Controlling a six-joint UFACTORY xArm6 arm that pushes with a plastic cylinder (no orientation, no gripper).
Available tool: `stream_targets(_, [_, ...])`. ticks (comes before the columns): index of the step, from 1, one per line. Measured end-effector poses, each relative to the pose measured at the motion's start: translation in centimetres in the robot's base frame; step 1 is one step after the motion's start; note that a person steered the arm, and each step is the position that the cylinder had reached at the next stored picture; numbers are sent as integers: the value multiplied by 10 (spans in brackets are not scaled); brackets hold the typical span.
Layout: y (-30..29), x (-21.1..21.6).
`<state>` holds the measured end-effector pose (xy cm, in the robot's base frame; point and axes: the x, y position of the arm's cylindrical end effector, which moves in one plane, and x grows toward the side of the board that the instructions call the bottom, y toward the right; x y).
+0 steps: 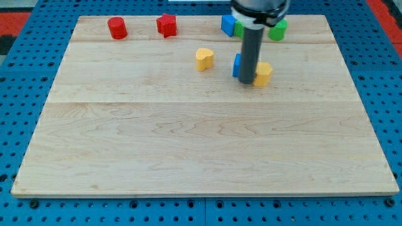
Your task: Slide blue cube towards the green star
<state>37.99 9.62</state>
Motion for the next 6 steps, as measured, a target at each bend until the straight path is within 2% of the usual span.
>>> stream_targets(1, [2, -32])
stream_targets(2, [-14, -22])
stream_targets(4, [-50, -103])
stream_targets(5, [-50, -108])
stream_targets(6, [-54, -91])
